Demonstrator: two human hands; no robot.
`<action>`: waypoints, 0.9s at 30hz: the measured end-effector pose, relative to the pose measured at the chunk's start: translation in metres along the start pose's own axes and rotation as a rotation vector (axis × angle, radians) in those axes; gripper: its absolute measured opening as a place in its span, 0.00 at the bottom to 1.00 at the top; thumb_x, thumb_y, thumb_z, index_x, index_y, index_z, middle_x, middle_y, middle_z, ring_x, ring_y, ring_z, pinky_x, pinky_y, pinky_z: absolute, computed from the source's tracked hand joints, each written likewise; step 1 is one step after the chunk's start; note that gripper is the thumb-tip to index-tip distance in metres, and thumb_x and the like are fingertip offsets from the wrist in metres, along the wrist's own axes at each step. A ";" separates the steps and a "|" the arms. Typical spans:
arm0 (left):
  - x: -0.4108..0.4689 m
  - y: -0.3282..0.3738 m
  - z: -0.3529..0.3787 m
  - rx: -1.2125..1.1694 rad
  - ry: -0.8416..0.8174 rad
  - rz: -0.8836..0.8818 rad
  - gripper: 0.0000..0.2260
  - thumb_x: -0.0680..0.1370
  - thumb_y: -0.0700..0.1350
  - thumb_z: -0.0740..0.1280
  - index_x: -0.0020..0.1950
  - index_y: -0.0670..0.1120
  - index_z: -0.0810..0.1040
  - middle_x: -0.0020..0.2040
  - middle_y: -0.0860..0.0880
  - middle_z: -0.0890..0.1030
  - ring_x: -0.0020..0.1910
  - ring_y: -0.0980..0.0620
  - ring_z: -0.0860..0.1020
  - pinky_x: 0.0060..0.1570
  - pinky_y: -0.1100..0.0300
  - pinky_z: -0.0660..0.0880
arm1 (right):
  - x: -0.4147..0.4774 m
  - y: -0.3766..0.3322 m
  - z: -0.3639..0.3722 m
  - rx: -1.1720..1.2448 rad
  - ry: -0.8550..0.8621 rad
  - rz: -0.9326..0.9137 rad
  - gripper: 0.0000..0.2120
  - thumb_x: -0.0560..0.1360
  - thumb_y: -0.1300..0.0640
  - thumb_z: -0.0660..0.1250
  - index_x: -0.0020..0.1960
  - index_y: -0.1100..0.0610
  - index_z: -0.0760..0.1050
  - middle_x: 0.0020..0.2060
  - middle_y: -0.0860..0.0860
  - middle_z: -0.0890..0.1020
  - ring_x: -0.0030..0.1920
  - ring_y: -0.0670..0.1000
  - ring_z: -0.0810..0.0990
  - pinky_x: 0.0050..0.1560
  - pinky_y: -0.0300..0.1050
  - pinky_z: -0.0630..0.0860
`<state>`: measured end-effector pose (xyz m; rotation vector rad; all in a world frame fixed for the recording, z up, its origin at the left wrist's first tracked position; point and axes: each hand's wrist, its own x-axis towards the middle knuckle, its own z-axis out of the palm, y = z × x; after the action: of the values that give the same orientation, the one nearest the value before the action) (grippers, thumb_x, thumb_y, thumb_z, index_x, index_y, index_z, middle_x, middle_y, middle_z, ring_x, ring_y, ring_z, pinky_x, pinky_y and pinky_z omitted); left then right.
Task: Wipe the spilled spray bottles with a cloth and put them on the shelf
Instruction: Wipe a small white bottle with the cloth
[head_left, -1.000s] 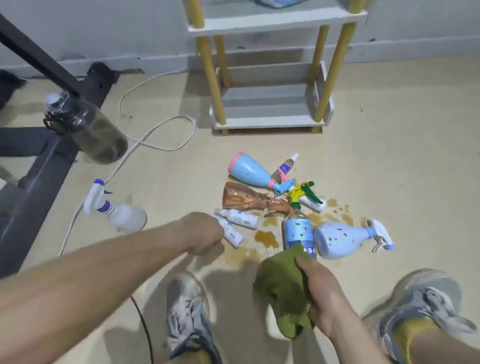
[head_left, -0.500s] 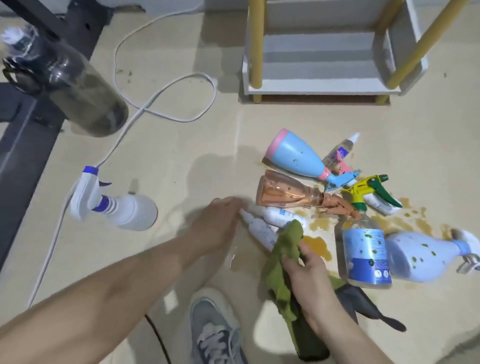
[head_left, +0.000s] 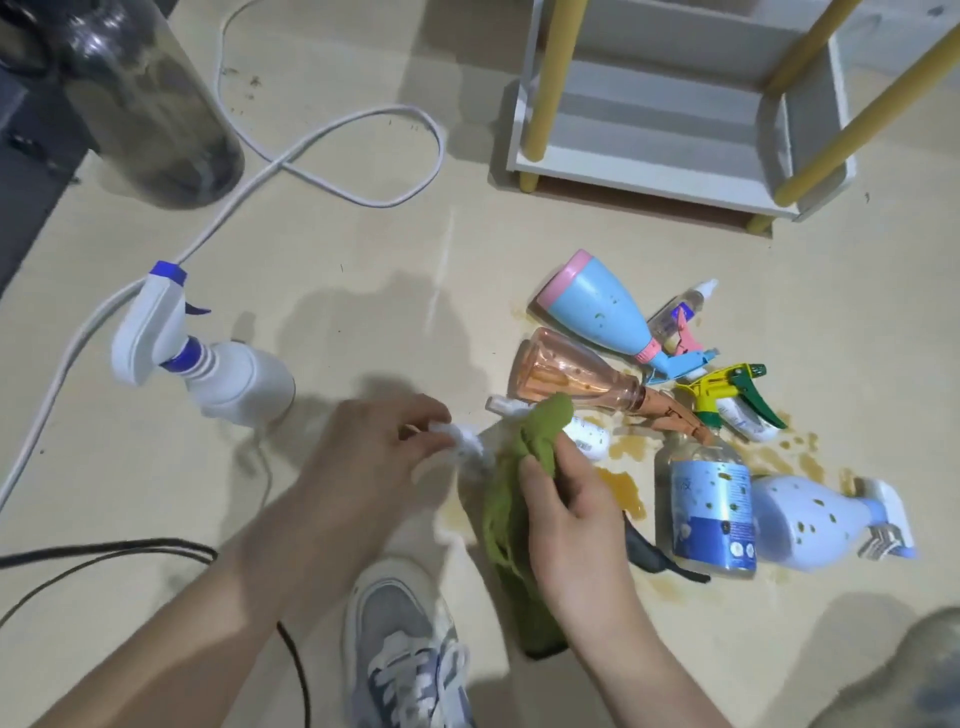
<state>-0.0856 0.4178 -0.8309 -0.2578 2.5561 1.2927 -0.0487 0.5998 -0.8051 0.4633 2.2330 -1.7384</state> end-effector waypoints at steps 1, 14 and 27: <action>-0.007 -0.001 -0.002 -0.032 0.074 -0.045 0.05 0.72 0.45 0.75 0.42 0.56 0.83 0.38 0.60 0.83 0.39 0.65 0.79 0.40 0.73 0.71 | -0.003 -0.008 0.012 -0.003 -0.064 -0.052 0.07 0.80 0.58 0.59 0.45 0.56 0.73 0.35 0.49 0.74 0.36 0.45 0.71 0.40 0.38 0.69; -0.014 -0.025 -0.014 0.111 0.323 -0.187 0.06 0.76 0.48 0.69 0.46 0.46 0.80 0.38 0.47 0.82 0.41 0.42 0.80 0.44 0.50 0.76 | 0.078 0.043 0.088 -0.743 -0.311 -0.038 0.30 0.69 0.70 0.57 0.69 0.55 0.63 0.51 0.55 0.74 0.59 0.58 0.65 0.48 0.51 0.70; -0.022 -0.042 0.005 -0.194 0.342 -0.329 0.07 0.72 0.50 0.72 0.37 0.48 0.80 0.32 0.51 0.82 0.38 0.48 0.81 0.44 0.50 0.78 | 0.083 0.052 0.068 -0.752 -0.259 -0.219 0.21 0.75 0.55 0.65 0.67 0.51 0.69 0.60 0.52 0.79 0.59 0.61 0.75 0.56 0.49 0.72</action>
<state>-0.0521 0.3987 -0.8586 -0.9701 2.4998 1.4646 -0.1020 0.5520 -0.9007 -0.1689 2.5652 -0.8390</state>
